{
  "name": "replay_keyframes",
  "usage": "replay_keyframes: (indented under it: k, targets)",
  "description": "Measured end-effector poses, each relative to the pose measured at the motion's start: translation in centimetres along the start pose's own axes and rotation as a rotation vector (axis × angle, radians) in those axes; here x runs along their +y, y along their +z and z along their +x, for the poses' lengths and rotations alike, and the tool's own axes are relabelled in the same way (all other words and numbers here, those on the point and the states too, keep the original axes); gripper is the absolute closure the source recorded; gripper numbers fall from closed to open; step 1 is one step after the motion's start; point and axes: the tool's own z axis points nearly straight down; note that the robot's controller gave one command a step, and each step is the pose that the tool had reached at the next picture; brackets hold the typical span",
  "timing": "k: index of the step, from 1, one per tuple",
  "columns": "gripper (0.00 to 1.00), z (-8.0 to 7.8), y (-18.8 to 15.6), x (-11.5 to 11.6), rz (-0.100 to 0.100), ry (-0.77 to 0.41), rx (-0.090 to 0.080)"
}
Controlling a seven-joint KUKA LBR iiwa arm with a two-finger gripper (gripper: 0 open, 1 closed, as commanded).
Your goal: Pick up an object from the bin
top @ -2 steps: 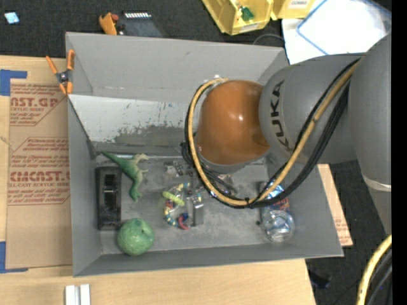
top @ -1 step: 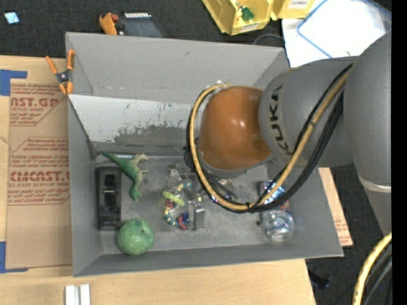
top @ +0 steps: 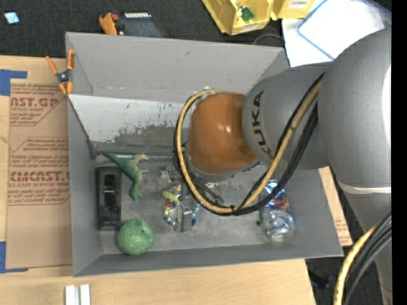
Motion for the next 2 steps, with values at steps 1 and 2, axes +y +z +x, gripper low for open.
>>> replay_keyframes:
  k: [1, 2]
  targets:
    - [0.0, 0.9, 0.2, -0.4, 0.003, 0.011, 0.001]
    - [1.0, -0.9, 2.5, -2.8, 0.002, 0.244, 0.001]
